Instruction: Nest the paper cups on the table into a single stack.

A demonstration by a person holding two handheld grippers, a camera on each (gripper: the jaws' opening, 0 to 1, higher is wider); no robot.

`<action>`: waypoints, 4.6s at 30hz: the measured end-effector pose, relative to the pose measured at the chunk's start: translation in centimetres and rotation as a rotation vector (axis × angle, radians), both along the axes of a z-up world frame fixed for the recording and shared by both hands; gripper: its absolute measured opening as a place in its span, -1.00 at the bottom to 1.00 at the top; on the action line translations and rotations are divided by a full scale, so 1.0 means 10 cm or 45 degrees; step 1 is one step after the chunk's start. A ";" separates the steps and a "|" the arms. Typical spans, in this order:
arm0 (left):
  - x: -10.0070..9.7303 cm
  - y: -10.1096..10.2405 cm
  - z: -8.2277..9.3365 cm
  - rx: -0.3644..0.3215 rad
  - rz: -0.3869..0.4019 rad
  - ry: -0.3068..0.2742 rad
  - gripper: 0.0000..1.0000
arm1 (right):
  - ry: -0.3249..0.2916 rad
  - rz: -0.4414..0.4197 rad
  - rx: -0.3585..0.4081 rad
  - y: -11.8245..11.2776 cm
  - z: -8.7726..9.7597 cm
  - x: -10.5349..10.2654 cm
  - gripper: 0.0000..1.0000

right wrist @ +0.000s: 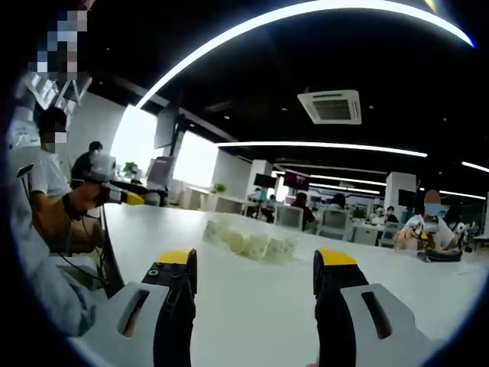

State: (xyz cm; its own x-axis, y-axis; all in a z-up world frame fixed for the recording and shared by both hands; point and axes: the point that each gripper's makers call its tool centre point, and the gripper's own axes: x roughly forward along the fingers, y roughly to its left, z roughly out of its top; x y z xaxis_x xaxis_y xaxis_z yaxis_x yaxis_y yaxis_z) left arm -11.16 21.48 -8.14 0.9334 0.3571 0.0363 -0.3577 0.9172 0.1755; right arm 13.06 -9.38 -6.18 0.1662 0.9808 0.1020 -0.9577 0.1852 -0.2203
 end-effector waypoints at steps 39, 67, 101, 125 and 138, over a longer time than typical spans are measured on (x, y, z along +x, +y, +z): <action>0.40 0.56 -0.13 -0.013 0.002 0.045 0.30 | -0.036 -0.060 0.038 -0.15 0.07 0.12 0.19; 0.67 0.55 -0.06 -0.045 -0.042 0.072 0.30 | -0.009 -0.063 0.028 -0.16 0.05 0.14 0.23; 0.98 0.96 -0.28 -0.071 -0.040 0.139 0.27 | 0.000 -0.073 0.031 -0.23 0.06 0.20 0.26; 1.10 1.06 -0.33 -0.081 -0.045 0.150 0.24 | 0.000 -0.028 0.026 -0.12 0.03 0.11 0.25; 1.13 1.19 -0.41 -0.127 -0.024 0.127 0.22 | 0.001 -0.038 0.034 -0.14 0.04 0.14 0.24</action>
